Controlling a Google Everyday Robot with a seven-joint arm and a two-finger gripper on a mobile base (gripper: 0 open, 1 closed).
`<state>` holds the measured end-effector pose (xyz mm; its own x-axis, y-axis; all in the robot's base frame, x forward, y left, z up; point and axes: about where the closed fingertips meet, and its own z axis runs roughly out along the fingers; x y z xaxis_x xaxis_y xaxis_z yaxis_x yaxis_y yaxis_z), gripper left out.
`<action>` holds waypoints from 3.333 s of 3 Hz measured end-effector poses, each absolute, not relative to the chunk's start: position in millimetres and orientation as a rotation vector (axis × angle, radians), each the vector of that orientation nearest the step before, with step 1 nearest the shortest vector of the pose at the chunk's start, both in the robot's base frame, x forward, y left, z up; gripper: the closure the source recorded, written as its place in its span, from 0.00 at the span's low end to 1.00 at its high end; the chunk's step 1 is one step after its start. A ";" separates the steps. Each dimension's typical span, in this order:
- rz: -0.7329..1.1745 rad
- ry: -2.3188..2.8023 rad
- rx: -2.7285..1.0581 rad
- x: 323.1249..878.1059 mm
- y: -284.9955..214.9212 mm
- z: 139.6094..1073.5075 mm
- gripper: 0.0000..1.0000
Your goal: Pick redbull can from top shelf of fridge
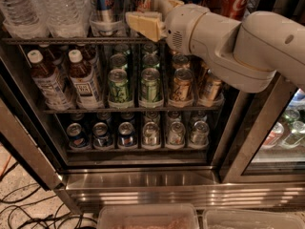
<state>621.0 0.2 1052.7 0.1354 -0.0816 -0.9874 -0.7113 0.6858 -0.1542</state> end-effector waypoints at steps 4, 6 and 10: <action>0.501 1.359 -0.721 608.8 -1.0 1065.7 1.00; 0.478 1.304 -0.741 598.3 1.3 1084.8 1.00; 0.487 1.302 -0.810 553.6 6.9 1074.3 1.00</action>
Offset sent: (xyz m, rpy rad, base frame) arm 0.0000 0.0000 0.0000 0.0000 0.0000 0.0000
